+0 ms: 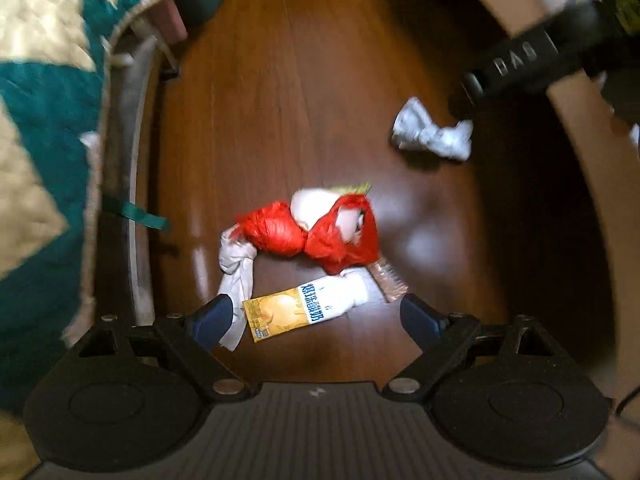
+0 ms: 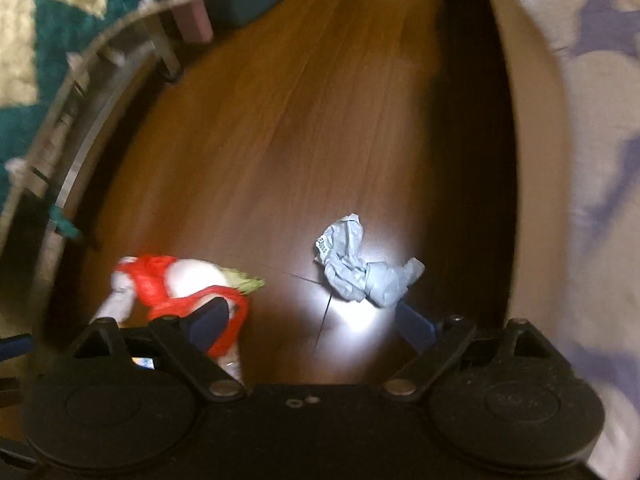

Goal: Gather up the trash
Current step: 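Grasp the white yogurt drink bottle with the left tool while the right tool grasps the crumpled white paper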

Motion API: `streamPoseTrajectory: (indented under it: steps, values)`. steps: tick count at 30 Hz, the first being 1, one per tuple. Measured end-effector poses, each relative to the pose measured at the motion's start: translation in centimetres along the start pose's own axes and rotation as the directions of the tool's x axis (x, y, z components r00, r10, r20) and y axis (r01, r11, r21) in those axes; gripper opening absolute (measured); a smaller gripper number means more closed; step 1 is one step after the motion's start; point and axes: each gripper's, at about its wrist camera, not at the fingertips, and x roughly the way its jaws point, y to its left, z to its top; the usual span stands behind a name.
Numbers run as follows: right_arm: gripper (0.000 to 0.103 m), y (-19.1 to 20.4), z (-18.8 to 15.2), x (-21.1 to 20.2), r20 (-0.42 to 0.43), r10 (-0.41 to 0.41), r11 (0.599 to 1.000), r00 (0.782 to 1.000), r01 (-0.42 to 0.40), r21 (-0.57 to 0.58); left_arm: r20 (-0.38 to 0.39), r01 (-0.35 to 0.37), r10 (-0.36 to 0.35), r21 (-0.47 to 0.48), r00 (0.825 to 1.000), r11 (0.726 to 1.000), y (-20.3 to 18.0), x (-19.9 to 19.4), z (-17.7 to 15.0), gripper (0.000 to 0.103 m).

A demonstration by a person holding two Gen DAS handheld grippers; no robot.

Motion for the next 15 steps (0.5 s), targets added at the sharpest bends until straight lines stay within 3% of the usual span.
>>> streamPoseTrajectory:
  steps: [6, 9, 15]
  values:
    - [0.089, -0.4, 1.2, 8.3, -0.077, -0.104, 0.991, 0.992, 0.096, -0.095, -0.053, -0.025, 0.027, 0.042, 0.998, 0.999, -0.5, 7.0, -0.3, 0.091]
    - [0.088, -0.1, 1.1, 11.4, -0.113, -0.150, 0.976, 0.982, 0.128, -0.179, -0.076, -0.044, 0.053, 0.118, 0.996, 0.992, -1.2, 9.8, -0.5, 0.091]
    - [0.088, 0.0, 0.0, 15.3, -0.102, -0.178, 0.940, 0.979, 0.139, -0.310, -0.103, -0.072, 0.109, 0.310, 0.989, 0.948, -2.5, 13.8, -1.5, 0.091]
